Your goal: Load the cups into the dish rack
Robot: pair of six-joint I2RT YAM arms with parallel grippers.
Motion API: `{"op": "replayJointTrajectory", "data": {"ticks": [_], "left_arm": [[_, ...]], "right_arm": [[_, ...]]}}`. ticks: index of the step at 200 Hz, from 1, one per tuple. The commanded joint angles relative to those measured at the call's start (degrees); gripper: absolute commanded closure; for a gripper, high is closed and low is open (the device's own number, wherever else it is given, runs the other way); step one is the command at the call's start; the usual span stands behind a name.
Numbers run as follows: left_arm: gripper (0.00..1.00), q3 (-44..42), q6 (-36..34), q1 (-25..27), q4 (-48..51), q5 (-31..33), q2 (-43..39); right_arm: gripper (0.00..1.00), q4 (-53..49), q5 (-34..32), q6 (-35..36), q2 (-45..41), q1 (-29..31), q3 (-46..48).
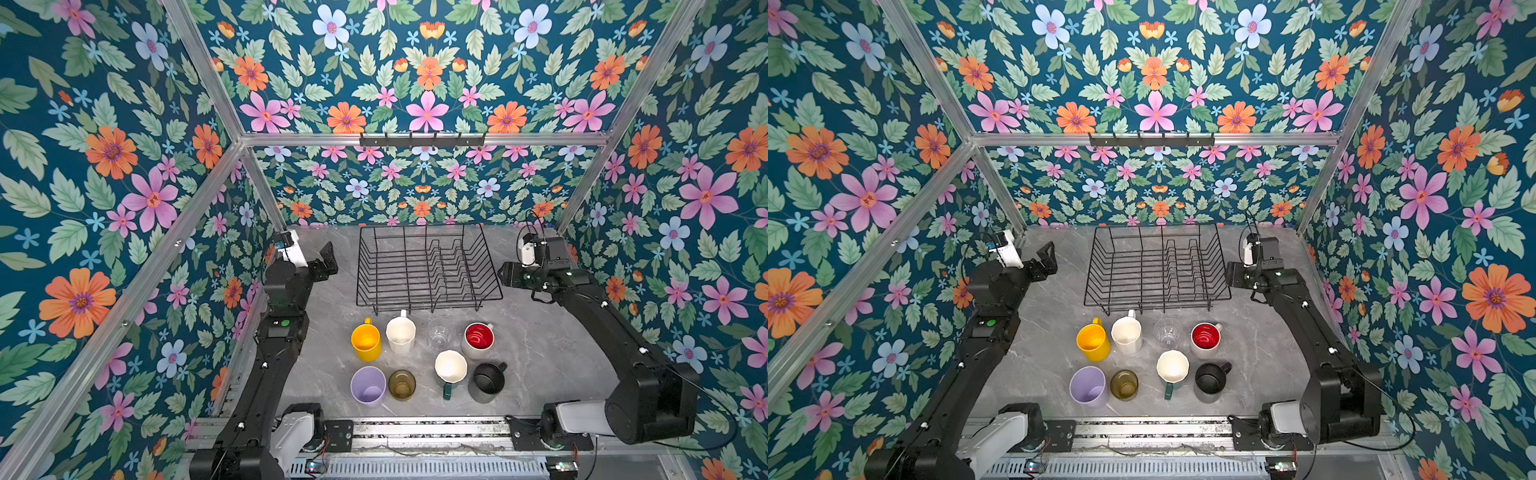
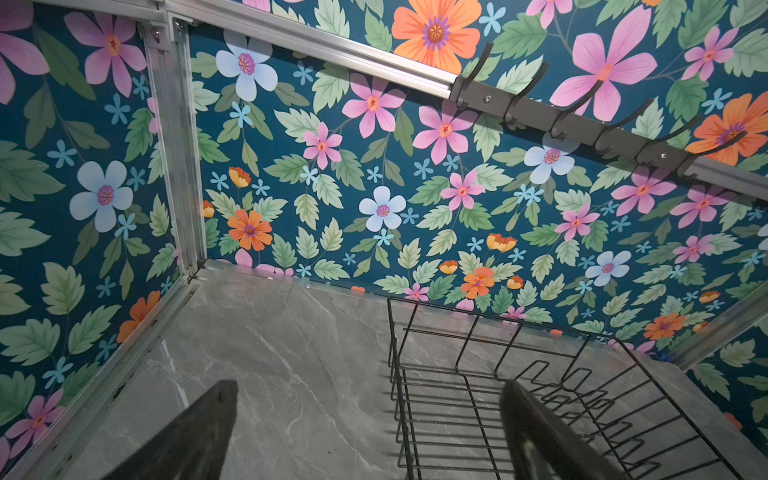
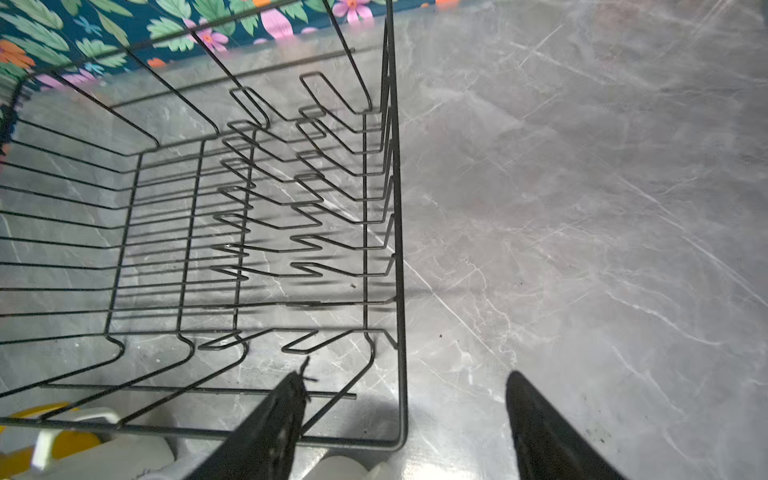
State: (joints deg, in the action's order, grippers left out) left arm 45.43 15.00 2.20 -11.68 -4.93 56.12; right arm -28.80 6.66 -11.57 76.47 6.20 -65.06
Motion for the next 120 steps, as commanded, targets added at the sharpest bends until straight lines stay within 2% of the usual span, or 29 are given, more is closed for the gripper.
{"op": "replayJointTrajectory", "data": {"ticks": [1,22,71,120], "left_arm": [[0.01,2.0,1.6,-0.1,8.2,1.5,-2.3],[0.02,3.9,2.6,0.0,18.5,0.5,-5.6],[0.06,7.7,3.9,0.0,41.9,-1.1,-10.2],[0.14,7.9,6.0,0.0,52.1,-9.0,-9.4]], "right_arm": [[0.17,0.3,-1.0,-1.8,-3.6,0.0,1.1],[0.12,2.2,-0.8,-2.7,-6.6,0.0,3.2],[0.09,5.4,0.7,-4.6,-8.4,0.0,5.7],[0.09,7.0,2.0,-4.7,-8.7,0.0,7.1]]}}
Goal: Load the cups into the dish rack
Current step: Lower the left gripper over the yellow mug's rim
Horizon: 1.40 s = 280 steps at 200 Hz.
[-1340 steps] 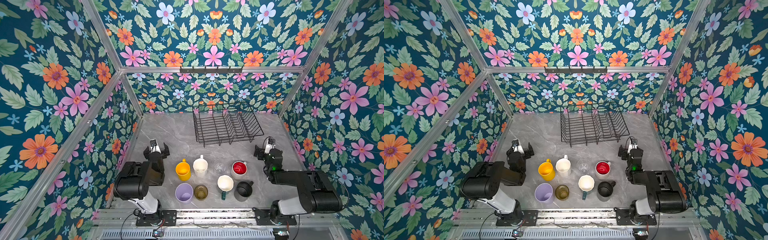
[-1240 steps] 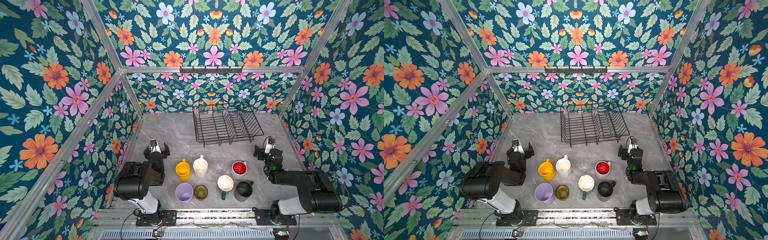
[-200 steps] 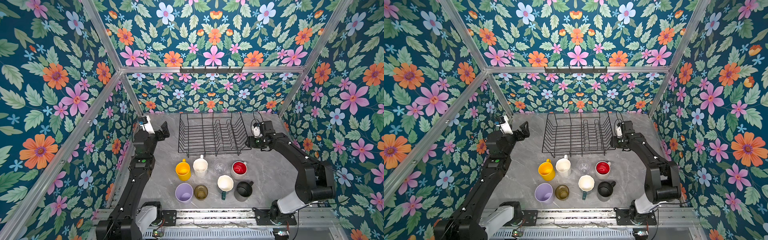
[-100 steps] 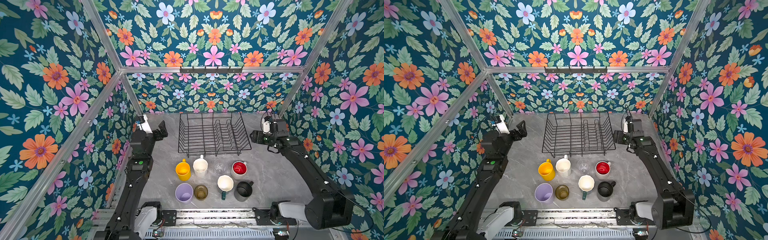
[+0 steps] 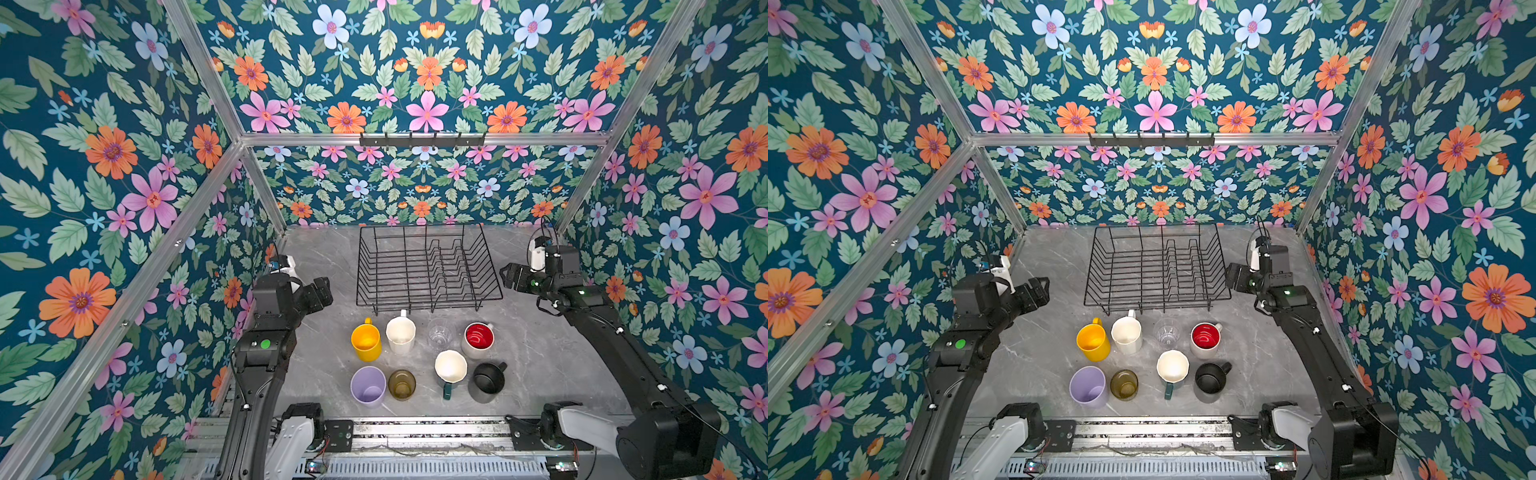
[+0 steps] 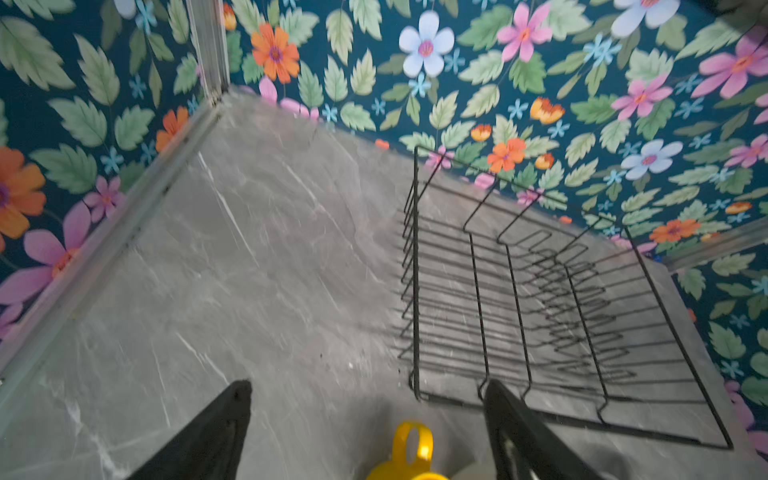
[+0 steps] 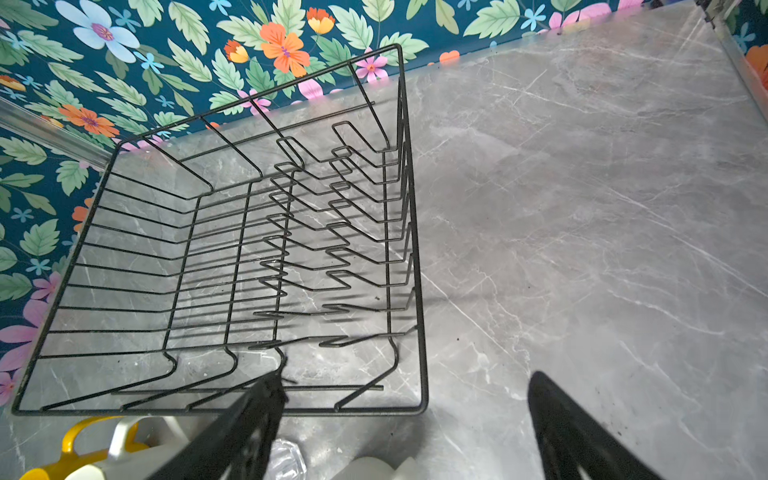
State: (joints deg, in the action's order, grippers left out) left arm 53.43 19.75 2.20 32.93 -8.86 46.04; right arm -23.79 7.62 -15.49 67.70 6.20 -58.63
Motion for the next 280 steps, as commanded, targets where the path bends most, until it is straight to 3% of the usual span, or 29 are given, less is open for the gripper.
{"op": "replayJointTrajectory", "data": {"ticks": [1,38,62,121,147,189,280], "left_arm": [[0.15,-0.1,1.3,-0.1,7.7,-5.2,0.8],[0.2,-1.5,1.2,0.2,13.1,-9.6,2.3],[0.22,-2.7,1.3,0.8,18.1,-7.4,1.2],[0.26,-9.8,6.2,3.2,16.0,-7.6,-0.7],[0.27,-10.7,8.6,7.1,12.3,-6.1,1.3],[0.29,-9.9,12.9,19.1,11.1,3.9,7.8],[0.38,-11.4,16.0,22.4,6.4,5.9,14.4]], "right_arm": [[0.09,2.0,1.0,-0.8,0.0,0.0,0.6],[0.08,3.2,1.1,-1.6,-0.9,0.0,3.0],[0.08,3.7,1.0,-1.9,-2.0,0.0,4.5],[0.08,3.3,-0.1,-1.7,-3.1,0.0,6.1],[0.08,2.9,0.0,-1.5,-2.8,0.0,5.9],[0.08,3.1,0.0,-1.3,-2.3,0.1,6.6],[0.08,3.7,0.5,-0.9,-2.3,0.0,7.7]]}}
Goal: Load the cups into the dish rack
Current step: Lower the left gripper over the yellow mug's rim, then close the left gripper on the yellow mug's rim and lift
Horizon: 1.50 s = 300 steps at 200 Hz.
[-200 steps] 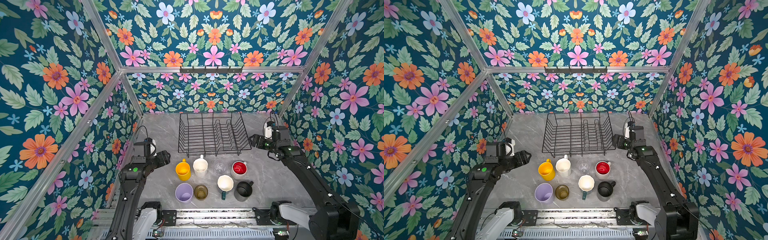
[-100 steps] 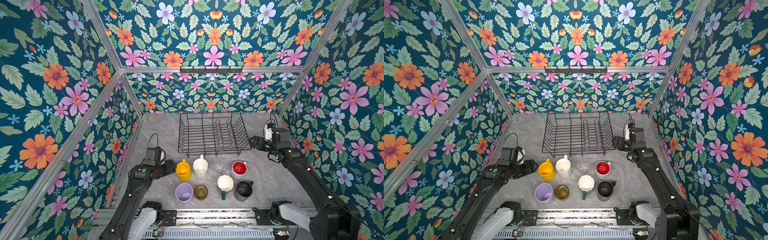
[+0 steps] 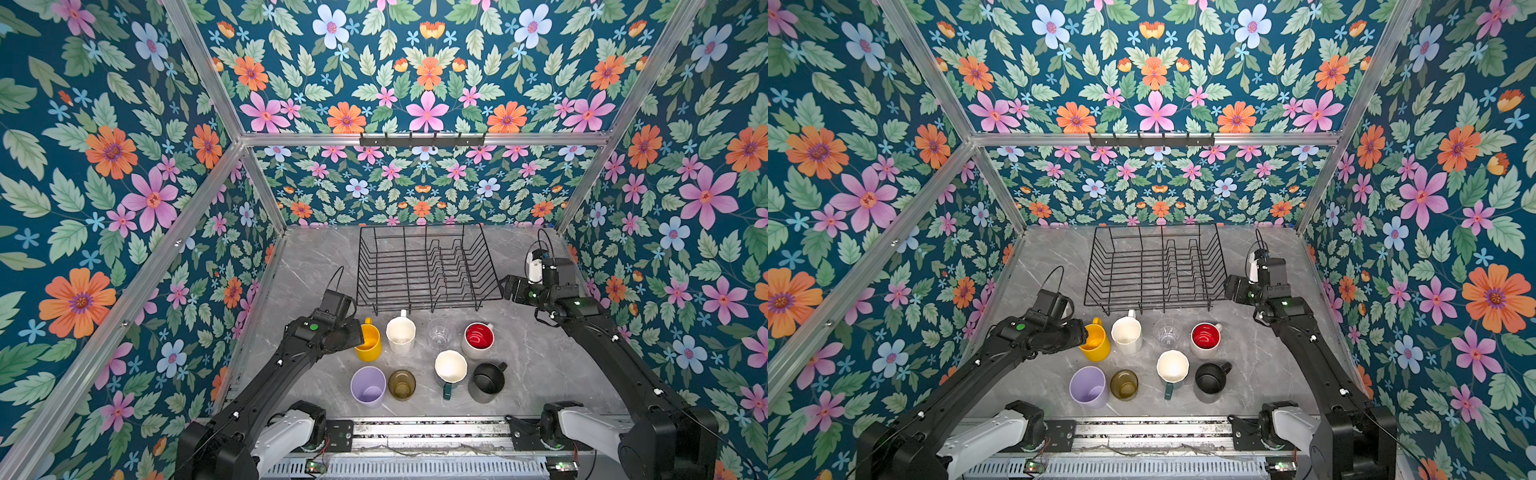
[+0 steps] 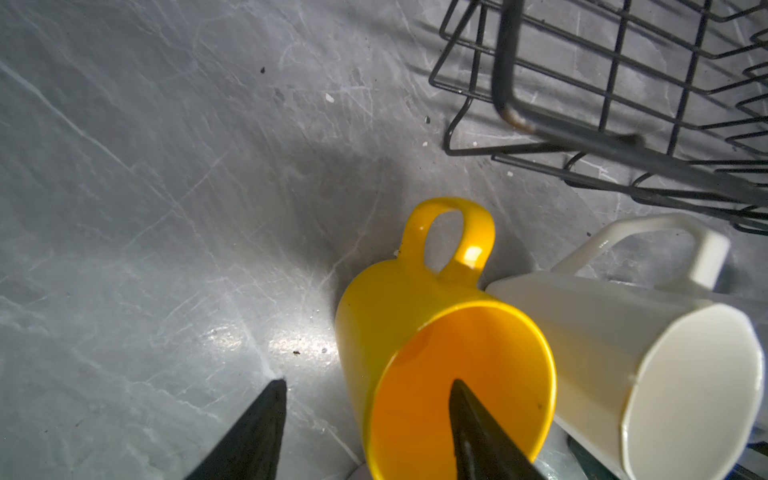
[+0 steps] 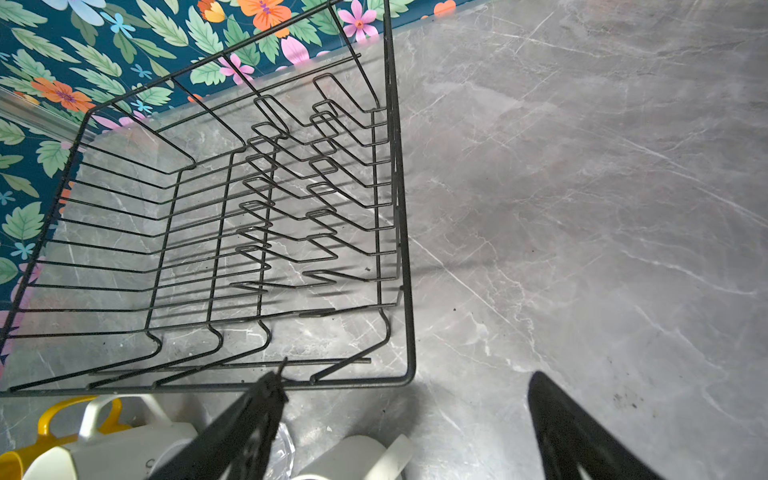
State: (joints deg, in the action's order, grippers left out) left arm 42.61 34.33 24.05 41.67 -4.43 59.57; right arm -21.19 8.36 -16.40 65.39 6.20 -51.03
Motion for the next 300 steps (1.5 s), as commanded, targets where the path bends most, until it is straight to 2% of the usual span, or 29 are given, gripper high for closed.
{"op": "replayJointTrajectory", "data": {"ticks": [1,48,133,179,210,300], "left_arm": [[0.38,-0.6,1.5,0.6,-2.4,1.5,0.9],[0.47,-1.9,2.4,1.3,-5.2,2.1,3.4],[0.75,-2.7,2.1,1.5,-5.0,2.5,4.2],[0.85,-2.1,1.5,1.5,-3.5,3.1,3.4],[1.0,-1.5,1.3,1.5,-2.2,3.5,3.0],[1.0,4.6,0.6,1.6,6.1,6.1,-2.8]], "right_arm": [[0.08,1.1,-0.3,0.1,0.0,0.0,0.1],[0.08,1.2,0.1,0.1,0.1,0.0,0.3],[0.08,1.0,0.3,0.2,-0.3,0.0,0.5],[0.09,0.9,0.4,0.1,-0.3,0.0,0.5],[0.09,1.0,0.6,0.0,-0.2,0.0,0.5],[0.09,0.9,1.7,-0.1,-0.7,0.0,0.0]]}}
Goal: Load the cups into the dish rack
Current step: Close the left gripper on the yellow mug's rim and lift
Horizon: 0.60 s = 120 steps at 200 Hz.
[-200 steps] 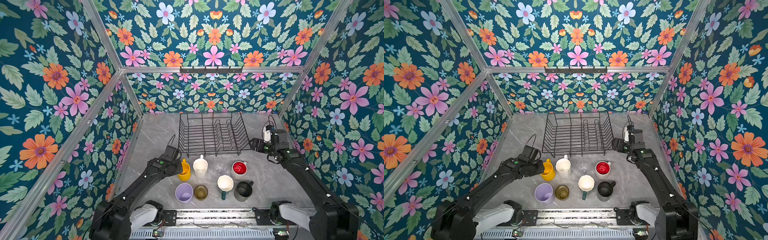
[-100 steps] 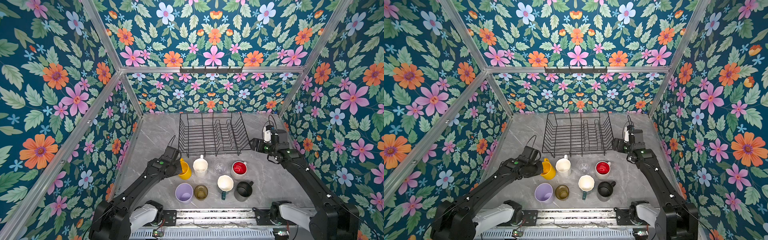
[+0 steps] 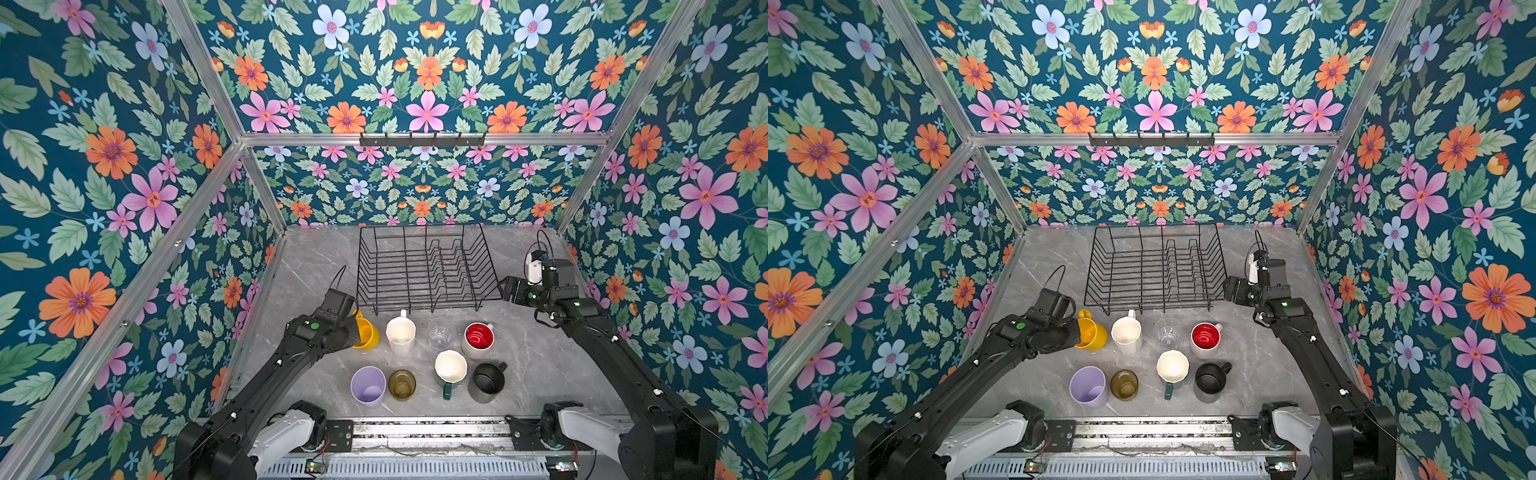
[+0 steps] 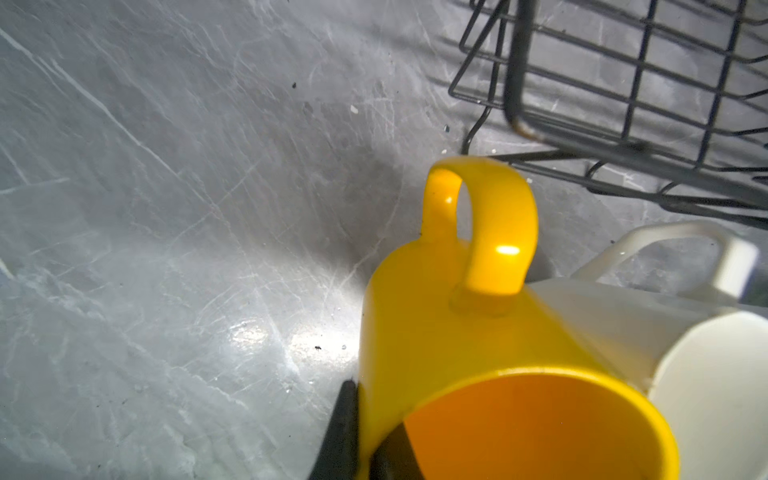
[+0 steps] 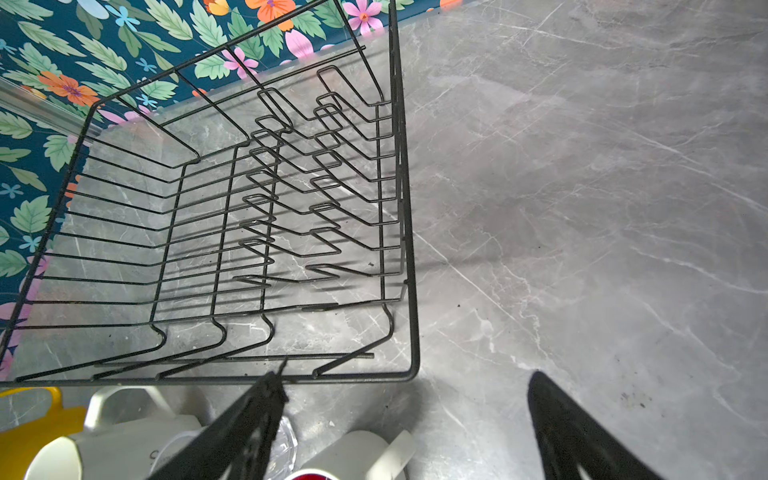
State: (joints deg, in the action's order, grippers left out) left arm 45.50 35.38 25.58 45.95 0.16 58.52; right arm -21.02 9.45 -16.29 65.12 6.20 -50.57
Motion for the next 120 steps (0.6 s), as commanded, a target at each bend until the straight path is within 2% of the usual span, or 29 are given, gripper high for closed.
{"op": "replayJointTrajectory", "data": {"ticks": [1,44,78,108,120], "left_arm": [[1.0,1.7,-0.5,0.0,1.8,1.5,-1.9],[1.0,3.6,-0.1,0.0,5.1,1.7,-7.2],[1.0,7.4,-1.9,0.0,7.4,5.6,-12.4],[1.0,10.6,-3.6,0.0,3.0,6.5,-16.6],[1.0,9.9,-4.2,0.0,-2.4,6.0,-18.2]], "right_arm": [[0.09,0.7,0.6,-0.3,-0.5,0.0,-0.4],[0.09,0.4,2.1,-0.4,-1.0,0.0,-0.6],[0.09,0.6,2.4,-0.4,-1.6,0.0,-0.5],[0.09,1.1,3.4,-1.1,-2.5,0.1,-0.6],[0.09,1.2,4.1,-1.8,-2.7,0.0,-0.8]]}}
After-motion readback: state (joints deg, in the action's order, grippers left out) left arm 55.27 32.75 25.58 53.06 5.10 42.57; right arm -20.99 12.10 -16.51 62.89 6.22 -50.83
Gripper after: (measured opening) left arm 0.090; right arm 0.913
